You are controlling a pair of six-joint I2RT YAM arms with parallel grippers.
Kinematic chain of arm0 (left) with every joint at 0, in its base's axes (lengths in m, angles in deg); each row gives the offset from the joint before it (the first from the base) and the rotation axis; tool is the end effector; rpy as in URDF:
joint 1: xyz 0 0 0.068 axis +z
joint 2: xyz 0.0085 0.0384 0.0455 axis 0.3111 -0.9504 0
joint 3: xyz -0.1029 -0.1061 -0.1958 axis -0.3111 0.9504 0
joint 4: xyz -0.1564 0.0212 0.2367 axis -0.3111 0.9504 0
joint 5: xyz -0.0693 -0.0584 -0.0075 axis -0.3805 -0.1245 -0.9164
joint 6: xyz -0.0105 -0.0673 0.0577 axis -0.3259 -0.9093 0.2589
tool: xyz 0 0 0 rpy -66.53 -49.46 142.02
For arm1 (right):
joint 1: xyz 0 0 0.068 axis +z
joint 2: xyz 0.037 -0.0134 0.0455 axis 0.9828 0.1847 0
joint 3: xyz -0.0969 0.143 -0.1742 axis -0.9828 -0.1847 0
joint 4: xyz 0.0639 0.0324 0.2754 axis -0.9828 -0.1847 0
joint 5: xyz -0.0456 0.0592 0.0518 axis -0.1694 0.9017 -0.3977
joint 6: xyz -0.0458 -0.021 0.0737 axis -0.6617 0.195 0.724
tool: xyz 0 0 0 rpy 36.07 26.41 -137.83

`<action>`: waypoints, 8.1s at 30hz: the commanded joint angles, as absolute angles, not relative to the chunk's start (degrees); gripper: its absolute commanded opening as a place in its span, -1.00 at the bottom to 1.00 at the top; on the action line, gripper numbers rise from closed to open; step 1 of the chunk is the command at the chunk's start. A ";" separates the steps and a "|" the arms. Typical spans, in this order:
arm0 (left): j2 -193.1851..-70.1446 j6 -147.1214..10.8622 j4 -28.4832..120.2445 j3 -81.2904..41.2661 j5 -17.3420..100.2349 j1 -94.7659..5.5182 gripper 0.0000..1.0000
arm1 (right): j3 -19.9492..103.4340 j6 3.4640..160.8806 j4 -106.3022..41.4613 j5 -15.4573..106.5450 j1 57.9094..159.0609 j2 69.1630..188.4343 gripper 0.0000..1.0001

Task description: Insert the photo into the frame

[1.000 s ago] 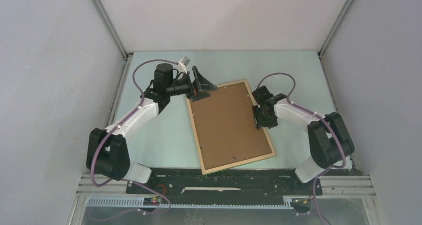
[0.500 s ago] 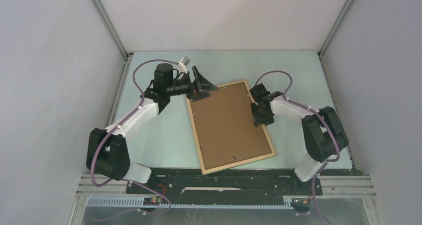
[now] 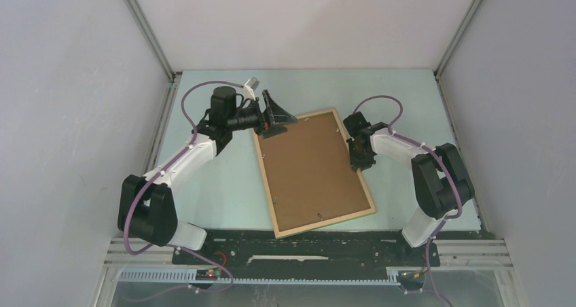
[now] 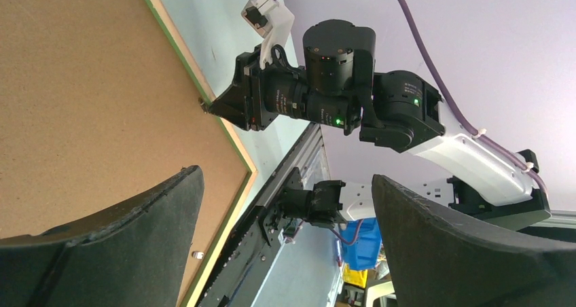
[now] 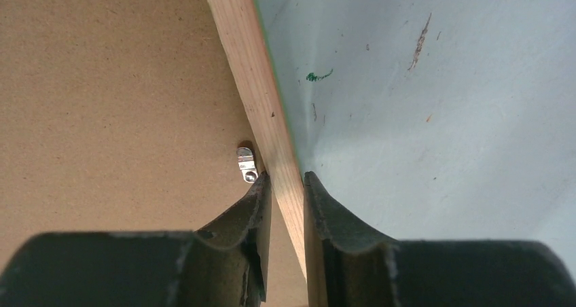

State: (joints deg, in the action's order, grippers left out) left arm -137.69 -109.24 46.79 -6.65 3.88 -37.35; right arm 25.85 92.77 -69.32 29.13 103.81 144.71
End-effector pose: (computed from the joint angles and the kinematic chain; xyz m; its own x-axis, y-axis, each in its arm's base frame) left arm 0.3374 -0.1782 0.2508 -0.8930 -0.2756 -0.3557 0.2467 0.3612 -0.8992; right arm 0.3143 0.1296 0.0846 -0.9495 -0.1069 -0.2950 -0.0927 0.9938 -0.0617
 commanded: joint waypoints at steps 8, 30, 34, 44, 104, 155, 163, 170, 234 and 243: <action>-135.67 -110.08 44.91 -4.20 2.25 -37.50 1.00 | 26.31 96.55 -66.37 32.19 104.67 141.61 -0.27; -135.79 -110.25 44.56 -4.17 2.16 -37.52 1.00 | 26.70 98.72 -65.49 30.11 104.05 144.38 0.03; -135.80 -110.28 44.56 -4.17 2.13 -37.52 1.00 | 26.75 98.77 -65.83 29.65 103.89 145.05 0.01; -135.71 -110.25 44.56 -4.18 2.16 -37.54 1.00 | 26.75 98.68 -67.33 27.68 104.19 144.76 -0.10; -134.86 -89.04 67.35 -11.87 23.48 -37.55 1.00 | 19.94 99.20 -61.18 32.40 103.80 123.76 0.14; -144.03 -99.57 57.56 6.10 34.87 -45.19 0.96 | 16.04 101.78 -56.43 39.84 96.21 136.71 0.41; -142.13 -99.56 54.89 9.35 34.35 -45.19 0.97 | 17.44 104.27 -59.41 29.58 100.63 137.87 0.27; -143.77 -99.62 52.65 9.40 32.21 -45.19 0.97 | 17.45 104.51 -59.19 28.72 100.99 138.07 -0.24; -134.60 -93.68 71.54 5.88 41.21 -50.59 0.92 | 13.48 102.27 -52.71 34.04 95.37 135.59 0.06; -132.32 -94.64 67.90 9.57 39.29 -50.88 0.92 | 15.66 103.43 -53.82 34.61 94.80 137.22 -0.74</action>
State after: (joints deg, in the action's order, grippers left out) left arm -134.91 -93.48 71.32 7.40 40.93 -50.42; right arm 13.22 101.73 -53.56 35.33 94.89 135.94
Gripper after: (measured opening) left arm 0.961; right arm 0.258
